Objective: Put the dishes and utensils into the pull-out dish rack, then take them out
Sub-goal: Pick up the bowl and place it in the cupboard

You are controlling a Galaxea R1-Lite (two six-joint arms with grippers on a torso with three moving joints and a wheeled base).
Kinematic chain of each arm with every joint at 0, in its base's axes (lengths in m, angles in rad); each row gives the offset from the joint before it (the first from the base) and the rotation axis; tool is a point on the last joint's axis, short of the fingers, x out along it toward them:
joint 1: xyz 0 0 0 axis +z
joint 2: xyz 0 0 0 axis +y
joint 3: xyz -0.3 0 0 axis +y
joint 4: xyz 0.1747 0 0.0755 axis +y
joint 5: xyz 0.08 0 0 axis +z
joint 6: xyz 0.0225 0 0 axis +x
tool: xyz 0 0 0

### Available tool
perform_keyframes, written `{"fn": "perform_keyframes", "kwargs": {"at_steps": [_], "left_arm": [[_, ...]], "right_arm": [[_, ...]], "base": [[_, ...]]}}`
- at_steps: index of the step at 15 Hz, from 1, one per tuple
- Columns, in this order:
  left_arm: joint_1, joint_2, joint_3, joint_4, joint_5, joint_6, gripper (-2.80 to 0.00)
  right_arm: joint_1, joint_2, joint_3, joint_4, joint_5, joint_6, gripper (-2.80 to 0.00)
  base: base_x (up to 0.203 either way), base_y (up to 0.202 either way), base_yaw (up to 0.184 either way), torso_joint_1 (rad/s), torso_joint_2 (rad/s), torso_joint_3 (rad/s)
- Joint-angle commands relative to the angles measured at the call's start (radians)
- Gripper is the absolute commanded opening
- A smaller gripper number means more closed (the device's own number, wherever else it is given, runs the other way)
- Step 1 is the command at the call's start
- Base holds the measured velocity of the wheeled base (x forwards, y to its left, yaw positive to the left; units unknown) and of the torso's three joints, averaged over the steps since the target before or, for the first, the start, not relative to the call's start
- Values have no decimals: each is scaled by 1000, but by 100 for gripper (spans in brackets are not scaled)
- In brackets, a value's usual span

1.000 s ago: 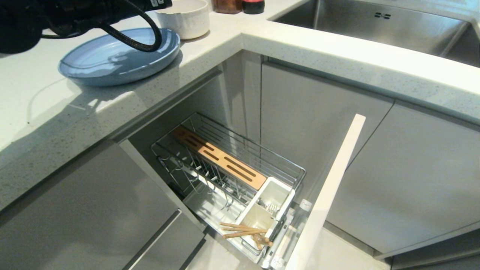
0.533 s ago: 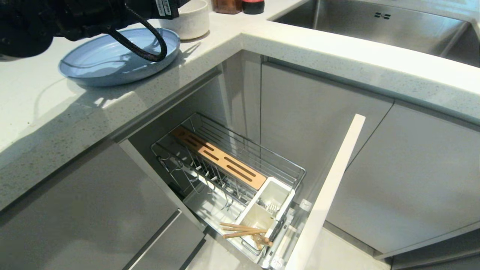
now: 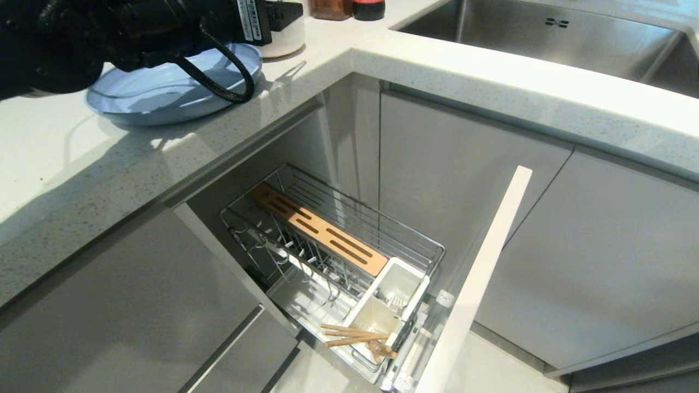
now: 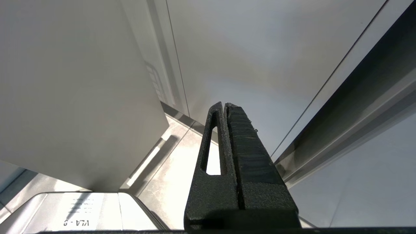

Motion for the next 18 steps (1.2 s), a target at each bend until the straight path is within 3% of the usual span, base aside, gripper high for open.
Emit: {"fn": "perform_keyframes", "kwargs": {"at_steps": [1,18], "left_arm": [[8,12,0,1,0,3,0],[31,37,0,0,-50,3,0]], "right_arm": [[0,0,2,0,0,0,-280],[0,0,2,0,0,0,-280]], "base": [[0,0,0,0,0,0],[0,0,0,0,0,0]]}}
